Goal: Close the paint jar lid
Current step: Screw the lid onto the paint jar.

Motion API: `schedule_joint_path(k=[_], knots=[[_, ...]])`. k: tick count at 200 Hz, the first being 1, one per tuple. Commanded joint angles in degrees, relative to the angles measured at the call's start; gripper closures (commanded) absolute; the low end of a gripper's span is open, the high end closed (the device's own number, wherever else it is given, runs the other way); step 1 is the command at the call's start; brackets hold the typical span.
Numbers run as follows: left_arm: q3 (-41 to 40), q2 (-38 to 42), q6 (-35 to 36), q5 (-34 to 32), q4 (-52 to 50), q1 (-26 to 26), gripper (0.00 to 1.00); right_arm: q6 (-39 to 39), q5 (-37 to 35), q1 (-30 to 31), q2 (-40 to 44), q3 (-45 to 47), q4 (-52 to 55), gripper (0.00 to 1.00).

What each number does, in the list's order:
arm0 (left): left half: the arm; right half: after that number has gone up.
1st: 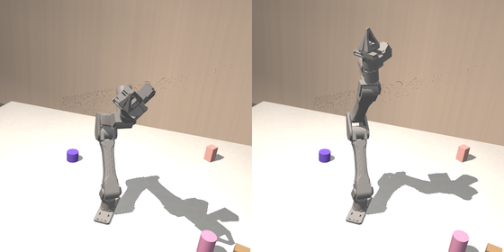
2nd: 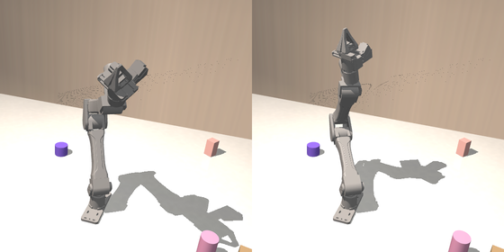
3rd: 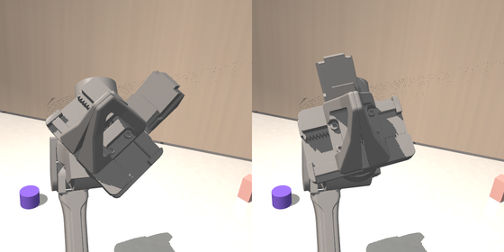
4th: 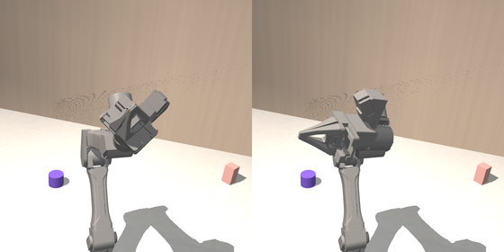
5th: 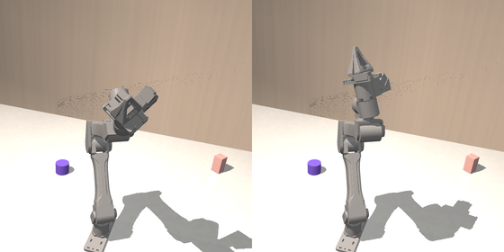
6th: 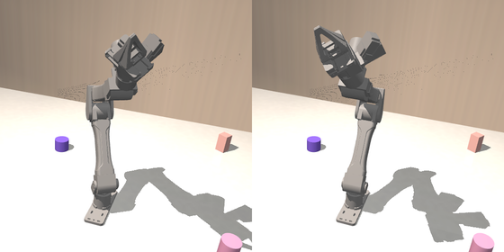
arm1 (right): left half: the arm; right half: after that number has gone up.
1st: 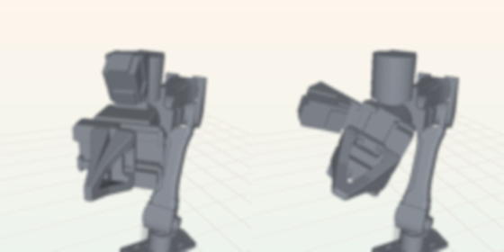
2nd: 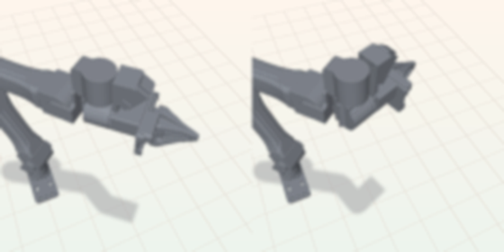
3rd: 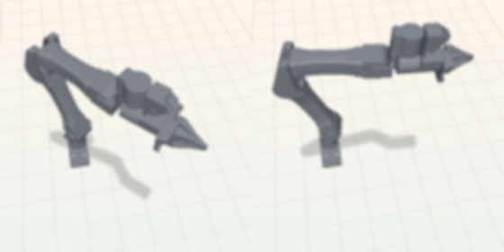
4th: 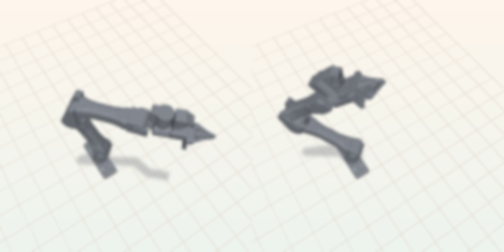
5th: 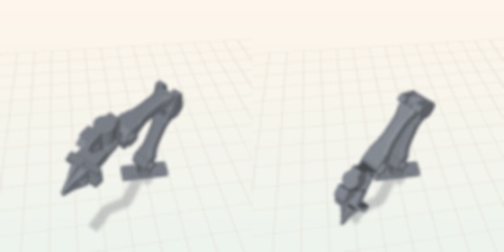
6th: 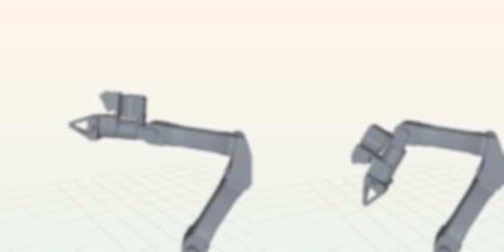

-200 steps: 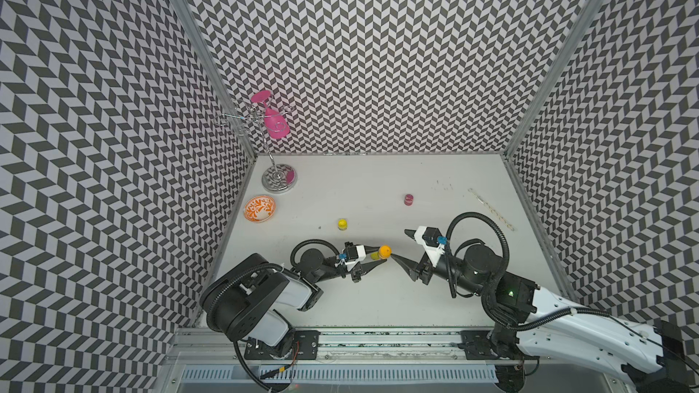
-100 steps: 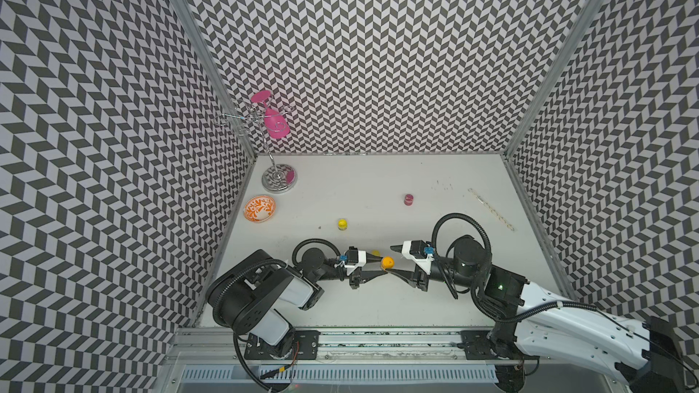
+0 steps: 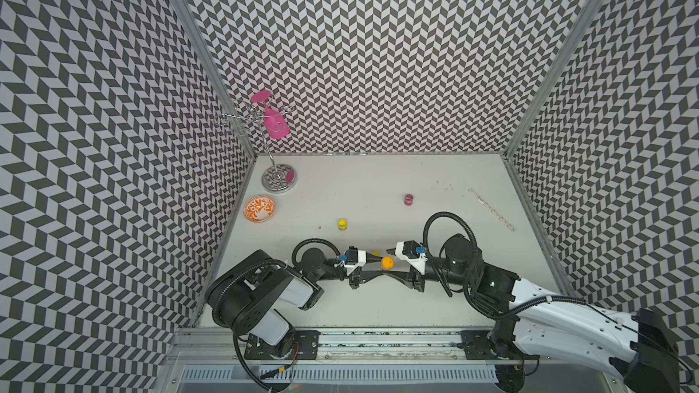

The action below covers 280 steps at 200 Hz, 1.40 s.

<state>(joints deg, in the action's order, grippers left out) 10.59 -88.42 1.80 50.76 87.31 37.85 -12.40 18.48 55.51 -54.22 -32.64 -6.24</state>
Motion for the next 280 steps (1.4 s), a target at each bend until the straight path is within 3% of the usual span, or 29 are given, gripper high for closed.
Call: schedule_joint_path(k=[1,145,280], knots=[[0.7,0.7,-0.7,0.7,8.1,-0.1,0.73,0.2,-0.2,-0.7,-0.6,0.0,-3.2,0.49],[1.0,0.8,-0.7,0.7,7.4,-0.1,0.73,1.3,0.7,-1.7,-3.3,-0.6,-3.4,0.59],[1.5,0.6,0.1,0.9,5.8,0.1,0.74,1.6,3.2,-2.1,-1.5,-0.7,-3.4,0.53]])
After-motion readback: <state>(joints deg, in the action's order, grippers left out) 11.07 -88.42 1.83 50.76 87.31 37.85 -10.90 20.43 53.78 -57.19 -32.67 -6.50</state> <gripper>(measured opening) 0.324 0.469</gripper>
